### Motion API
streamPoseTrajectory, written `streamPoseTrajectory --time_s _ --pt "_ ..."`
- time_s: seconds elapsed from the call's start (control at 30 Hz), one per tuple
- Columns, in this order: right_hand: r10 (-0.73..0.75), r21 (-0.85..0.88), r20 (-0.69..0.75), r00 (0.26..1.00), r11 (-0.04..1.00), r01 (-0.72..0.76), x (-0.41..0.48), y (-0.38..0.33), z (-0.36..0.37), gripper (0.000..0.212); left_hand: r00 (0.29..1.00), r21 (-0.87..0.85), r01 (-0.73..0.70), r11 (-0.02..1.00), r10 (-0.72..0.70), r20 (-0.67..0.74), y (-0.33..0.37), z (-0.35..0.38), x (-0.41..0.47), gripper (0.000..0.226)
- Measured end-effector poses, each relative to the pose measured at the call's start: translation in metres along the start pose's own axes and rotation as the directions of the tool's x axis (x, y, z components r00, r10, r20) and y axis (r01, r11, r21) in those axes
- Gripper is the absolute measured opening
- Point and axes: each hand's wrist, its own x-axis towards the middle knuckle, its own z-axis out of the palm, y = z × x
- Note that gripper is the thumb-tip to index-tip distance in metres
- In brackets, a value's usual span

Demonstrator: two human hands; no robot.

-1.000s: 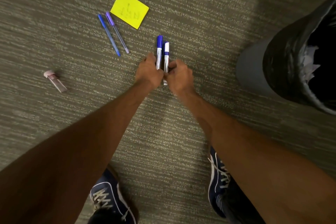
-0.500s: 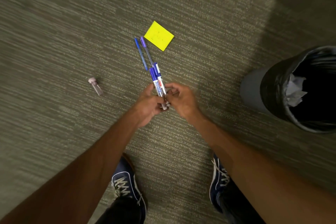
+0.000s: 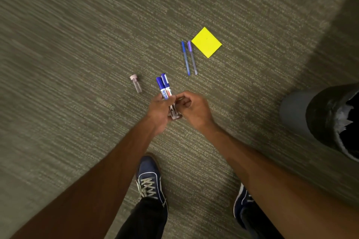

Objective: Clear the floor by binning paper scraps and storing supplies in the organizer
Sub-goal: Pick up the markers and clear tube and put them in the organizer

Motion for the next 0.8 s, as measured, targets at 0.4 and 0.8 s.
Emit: streamPoseTrajectory --time_s 0.4,0.8 --pt "-0.310 -0.440 0.029 0.950 0.850 0.290 0.101 0.014 0.118 0.023 0.852 -0.044 -0.393 0.918 0.346 -0.392 -0.033 -0.111 0.077 0.012" --pt "-0.294 -0.616 0.104 0.950 0.731 0.294 0.143 0.013 0.176 0.048 0.839 -0.019 -0.396 0.918 0.354 -0.413 -0.039 -0.153 0.092 0.020"
